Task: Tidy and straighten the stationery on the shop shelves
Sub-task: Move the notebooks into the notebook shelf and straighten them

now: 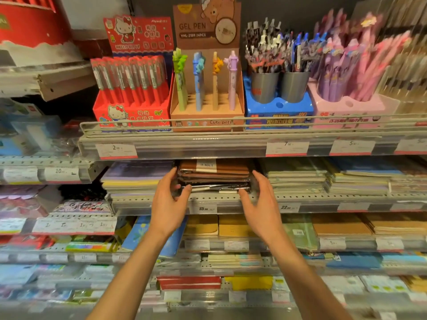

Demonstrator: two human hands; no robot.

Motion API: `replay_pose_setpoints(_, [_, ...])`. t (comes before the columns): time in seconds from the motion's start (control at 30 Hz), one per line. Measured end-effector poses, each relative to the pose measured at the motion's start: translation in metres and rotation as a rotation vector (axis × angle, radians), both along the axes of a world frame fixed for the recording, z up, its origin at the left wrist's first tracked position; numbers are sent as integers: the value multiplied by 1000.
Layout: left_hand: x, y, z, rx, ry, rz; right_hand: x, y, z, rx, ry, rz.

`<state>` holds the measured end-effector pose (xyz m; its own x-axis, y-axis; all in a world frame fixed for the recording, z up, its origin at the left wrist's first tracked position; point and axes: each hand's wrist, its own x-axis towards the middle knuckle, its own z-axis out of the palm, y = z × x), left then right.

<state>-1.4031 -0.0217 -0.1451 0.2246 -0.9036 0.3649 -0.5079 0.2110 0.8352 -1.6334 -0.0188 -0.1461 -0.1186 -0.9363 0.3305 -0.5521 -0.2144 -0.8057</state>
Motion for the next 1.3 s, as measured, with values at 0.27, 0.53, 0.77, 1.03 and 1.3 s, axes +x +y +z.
replay_pose_setpoints(0.27, [1,52,-27,115,130,136,-3,24,-54,-3,-241,-25])
replay_pose_setpoints(0.53, [60,72,-72,249,175,225,39,32,-80,109,-96,-45])
replay_pose_setpoints(0.77, [141,49,-109,361,82,174,113,19,-116,400,-166,-68])
replay_pose_setpoints(1.03, [183,26,-155,379,-120,3,199,4,-153,543,-41,-70])
replay_pose_setpoints(1.3, [186,29,-163,371,-17,-27,197,0,-164,652,-219,-113])
